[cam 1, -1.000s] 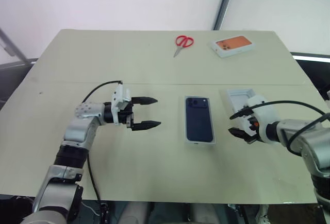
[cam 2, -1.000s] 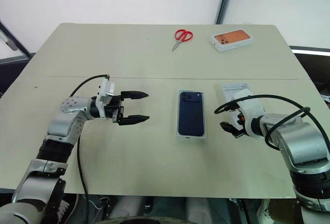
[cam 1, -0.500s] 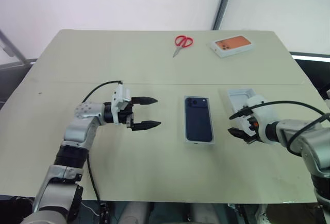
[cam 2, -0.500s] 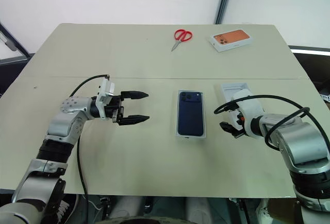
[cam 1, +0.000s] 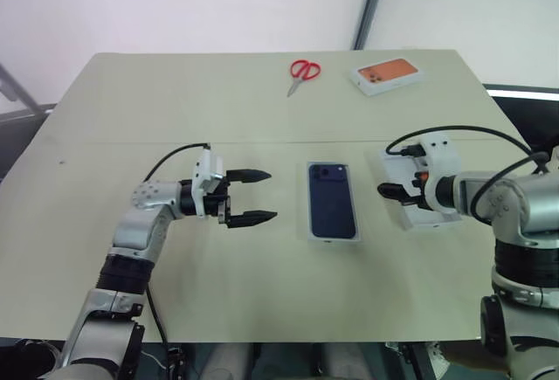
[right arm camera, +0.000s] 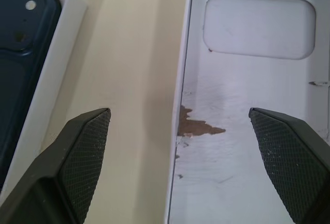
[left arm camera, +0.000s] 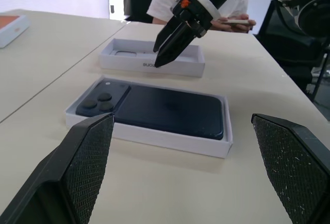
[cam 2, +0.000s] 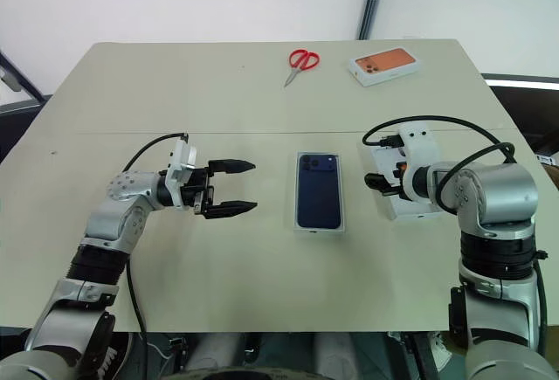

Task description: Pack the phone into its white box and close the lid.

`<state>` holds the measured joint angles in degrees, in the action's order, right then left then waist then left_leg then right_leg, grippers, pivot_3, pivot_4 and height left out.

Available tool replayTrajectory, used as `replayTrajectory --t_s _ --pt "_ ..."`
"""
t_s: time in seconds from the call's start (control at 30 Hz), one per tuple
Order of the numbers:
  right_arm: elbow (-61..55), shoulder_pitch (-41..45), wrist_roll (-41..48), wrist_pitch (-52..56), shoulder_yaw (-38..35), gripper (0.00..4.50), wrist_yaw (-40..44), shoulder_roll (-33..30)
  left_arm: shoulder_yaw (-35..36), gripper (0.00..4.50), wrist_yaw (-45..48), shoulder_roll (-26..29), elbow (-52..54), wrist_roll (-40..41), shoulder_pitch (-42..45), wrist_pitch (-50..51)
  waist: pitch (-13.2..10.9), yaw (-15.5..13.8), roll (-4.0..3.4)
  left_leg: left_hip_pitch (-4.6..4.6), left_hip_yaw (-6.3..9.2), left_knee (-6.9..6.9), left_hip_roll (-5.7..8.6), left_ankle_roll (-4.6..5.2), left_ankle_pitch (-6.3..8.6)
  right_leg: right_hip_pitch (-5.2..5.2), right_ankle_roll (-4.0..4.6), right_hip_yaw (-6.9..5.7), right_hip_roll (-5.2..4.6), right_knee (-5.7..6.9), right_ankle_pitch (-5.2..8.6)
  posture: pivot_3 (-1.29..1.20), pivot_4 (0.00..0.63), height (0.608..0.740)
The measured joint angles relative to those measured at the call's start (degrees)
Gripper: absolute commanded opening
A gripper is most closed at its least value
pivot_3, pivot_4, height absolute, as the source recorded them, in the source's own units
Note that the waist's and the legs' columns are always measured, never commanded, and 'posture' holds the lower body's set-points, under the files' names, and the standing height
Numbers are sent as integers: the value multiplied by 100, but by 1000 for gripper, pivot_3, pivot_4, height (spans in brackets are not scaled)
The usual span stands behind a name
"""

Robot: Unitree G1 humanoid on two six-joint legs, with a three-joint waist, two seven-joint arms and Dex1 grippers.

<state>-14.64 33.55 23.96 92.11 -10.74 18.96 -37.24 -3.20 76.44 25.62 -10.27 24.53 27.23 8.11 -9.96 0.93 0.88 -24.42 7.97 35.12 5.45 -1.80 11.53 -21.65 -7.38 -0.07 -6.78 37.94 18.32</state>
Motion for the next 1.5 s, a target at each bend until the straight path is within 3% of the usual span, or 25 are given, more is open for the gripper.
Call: replayTrajectory --t_s 0.5,0.6,0.83,0.87,1.07,1.23,1.5 --pt "127 -182 1172 0 329 4498 -911 -336 -26 4484 -164 -85 156 -4 -152 24 0 -1 0 -2 -3 1 -1 0 0 -2 0 3 0 2 1 0 150 740" --pt "196 -141 1304 0 393 3671 -1084 -410 -28 4500 -198 -88 211 -4 -208 30 0 -2 0 -2 -3 1 -1 0 0 -2 0 3 0 2 1 0 150 740" --pt "213 -121 1327 0 518 223 -1347 -474 -31 4500 -271 -87 255 -5 -226 35 0 -3 0 -2 -3 1 -1 0 0 -2 0 3 1 2 1 0 150 740" --pt "181 -131 1331 0 534 37 -1378 -462 -32 4500 -282 -87 255 -5 -226 38 0 -3 0 -2 -3 1 -1 0 0 -2 0 3 1 2 1 0 150 740" --pt "102 -166 1311 1 454 37 -1596 -285 -33 4500 -315 -82 253 -10 -225 46 0 3 1 -1 -3 2 -1 0 0 0 0 3 2 3 1 0 150 740" --pt "482 194 1276 2 -313 37 -1775 524 -34 4500 -485 -87 170 -24 -165 132 -1 24 -5 -2 -7 -1 -4 0 -1 -9 0 8 7 9 1 0 150 740" --pt "506 1320 1699 0 -1906 37 -1309 1828 202 4500 -994 -87 -239 -14 195 452 -1 16 -7 -3 -9 -1 -5 -1 -2 -11 0 10 8 13 0 0 150 740"
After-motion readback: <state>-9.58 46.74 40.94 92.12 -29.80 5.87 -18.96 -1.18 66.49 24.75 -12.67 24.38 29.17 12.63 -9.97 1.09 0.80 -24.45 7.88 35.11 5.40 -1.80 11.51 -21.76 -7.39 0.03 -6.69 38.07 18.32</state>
